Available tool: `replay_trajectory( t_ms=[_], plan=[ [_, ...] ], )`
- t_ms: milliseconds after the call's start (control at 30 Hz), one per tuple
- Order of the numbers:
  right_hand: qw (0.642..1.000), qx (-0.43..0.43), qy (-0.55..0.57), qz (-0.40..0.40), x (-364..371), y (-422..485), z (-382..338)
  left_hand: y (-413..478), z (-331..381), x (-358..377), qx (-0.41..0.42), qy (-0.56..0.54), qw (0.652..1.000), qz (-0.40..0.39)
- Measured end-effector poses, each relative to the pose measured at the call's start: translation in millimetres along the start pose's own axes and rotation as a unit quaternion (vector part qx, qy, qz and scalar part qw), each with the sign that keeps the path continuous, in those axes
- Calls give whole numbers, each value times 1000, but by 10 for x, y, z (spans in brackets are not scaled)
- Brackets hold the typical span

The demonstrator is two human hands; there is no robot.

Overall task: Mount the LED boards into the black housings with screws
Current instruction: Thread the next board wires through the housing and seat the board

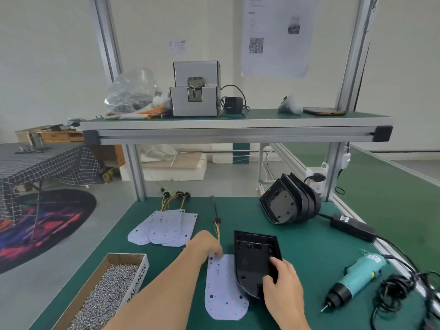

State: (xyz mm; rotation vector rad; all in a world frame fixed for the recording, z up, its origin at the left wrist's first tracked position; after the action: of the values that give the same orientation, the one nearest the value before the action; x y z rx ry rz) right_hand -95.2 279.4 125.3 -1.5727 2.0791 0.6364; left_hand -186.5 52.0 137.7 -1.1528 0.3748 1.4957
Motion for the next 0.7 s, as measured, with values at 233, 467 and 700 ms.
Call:
replay_trajectory(
  t_ms=[233,467,700],
  plan=[
    [1000,7,9,0,-20,-73,-36,-293,101,-103,77,-188,978,54],
    [999,7,37,-12,-73,-225,-72,-779,12,-736,187,-365,903,131],
    [996,-26,55,-65,102,-565,-78,-1787,277,-1078,396,-382,828,106]
  ],
)
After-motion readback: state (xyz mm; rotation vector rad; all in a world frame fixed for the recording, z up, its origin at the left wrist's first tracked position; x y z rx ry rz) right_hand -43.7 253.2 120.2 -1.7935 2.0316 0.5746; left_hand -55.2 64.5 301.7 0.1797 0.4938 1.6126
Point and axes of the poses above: each hand's wrist, its own y-axis towards the middle knuckle, its own x-axis out of the palm, z = x × y, the point moved 7 cm from there along y, towards the middle knuckle, and after that the axes turned 3 degrees about z, right-handed, at the moved point
